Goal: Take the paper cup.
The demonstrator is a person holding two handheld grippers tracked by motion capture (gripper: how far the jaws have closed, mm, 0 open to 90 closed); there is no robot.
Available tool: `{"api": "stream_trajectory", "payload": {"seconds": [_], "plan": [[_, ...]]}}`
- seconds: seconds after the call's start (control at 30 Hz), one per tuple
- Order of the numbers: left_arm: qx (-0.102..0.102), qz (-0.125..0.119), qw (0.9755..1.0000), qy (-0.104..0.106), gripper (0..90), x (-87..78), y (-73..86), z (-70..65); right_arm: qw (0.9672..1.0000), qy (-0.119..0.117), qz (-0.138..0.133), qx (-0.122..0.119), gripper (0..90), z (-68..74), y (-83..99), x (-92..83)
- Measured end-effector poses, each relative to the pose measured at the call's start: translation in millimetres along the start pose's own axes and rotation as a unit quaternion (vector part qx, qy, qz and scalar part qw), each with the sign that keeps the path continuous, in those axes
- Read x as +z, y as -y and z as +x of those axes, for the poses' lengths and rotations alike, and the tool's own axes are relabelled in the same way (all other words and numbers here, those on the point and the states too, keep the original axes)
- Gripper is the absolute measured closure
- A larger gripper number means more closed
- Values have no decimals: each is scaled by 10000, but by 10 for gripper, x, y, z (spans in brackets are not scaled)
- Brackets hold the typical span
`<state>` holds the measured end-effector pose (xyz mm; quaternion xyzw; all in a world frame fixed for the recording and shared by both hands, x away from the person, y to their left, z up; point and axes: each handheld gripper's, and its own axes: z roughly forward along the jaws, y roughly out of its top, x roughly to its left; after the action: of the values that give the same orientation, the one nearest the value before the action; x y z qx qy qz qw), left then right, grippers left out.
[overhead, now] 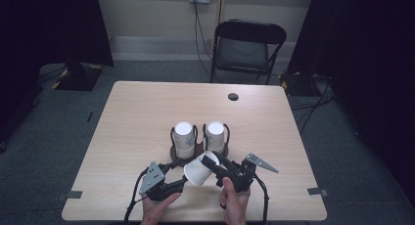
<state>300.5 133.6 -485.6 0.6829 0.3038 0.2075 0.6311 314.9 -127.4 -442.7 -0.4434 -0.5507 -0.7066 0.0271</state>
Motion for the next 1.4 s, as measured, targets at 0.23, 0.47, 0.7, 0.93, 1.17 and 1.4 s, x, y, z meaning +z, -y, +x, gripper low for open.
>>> {"api": "stream_trajectory", "payload": {"seconds": [0.23,0.47,0.7,0.93,1.17,1.4], "plan": [[214,-128,9997,-22,453,47,-34,-87,9986,-164,209,461,377,-11,62,91],[395,-230,9989,-77,532,34,-34,-142,9957,-226,328,832,374,-73,68,120],[413,-315,9986,-78,677,4,-40,-145,9947,-192,379,933,368,-107,76,122],[390,-346,9986,-95,777,-28,-51,-94,9945,-166,482,914,351,-108,77,129],[363,-324,9988,-34,809,-39,-57,-82,9957,-121,448,797,341,-95,68,131],[332,-292,9990,112,853,-53,-59,-67,9977,15,472,495,298,-62,47,126]]}}
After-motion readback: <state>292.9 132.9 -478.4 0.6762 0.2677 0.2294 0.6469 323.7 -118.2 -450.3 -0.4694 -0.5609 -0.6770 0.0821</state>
